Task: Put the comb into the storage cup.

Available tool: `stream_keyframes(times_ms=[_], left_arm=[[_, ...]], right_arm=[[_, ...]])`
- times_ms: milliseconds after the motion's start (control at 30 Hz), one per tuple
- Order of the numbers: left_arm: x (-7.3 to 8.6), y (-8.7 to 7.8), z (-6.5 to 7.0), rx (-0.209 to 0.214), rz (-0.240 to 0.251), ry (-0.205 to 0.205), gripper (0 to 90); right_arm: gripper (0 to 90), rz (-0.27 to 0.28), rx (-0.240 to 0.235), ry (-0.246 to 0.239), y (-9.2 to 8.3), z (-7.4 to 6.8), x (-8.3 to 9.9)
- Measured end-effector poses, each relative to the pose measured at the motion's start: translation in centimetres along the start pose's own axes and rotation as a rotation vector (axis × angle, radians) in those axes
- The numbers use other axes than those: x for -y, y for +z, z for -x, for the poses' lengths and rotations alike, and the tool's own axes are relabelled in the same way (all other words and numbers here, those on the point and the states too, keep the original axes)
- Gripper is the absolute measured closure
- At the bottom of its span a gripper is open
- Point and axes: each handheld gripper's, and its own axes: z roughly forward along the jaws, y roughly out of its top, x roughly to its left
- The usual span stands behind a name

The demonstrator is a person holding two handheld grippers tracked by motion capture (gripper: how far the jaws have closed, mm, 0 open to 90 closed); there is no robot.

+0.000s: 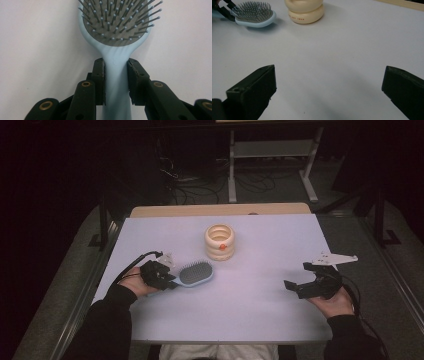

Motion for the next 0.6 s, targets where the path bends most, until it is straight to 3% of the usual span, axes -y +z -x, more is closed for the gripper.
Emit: stream_keyframes(times_ms=[600], left_arm=[[-1.9,-4.1,0.0,-0.044,0.07,0.037,69.4]], right_arm=[[0.0,0.002,0.0,0.0,0.0,0.0,0.0]])
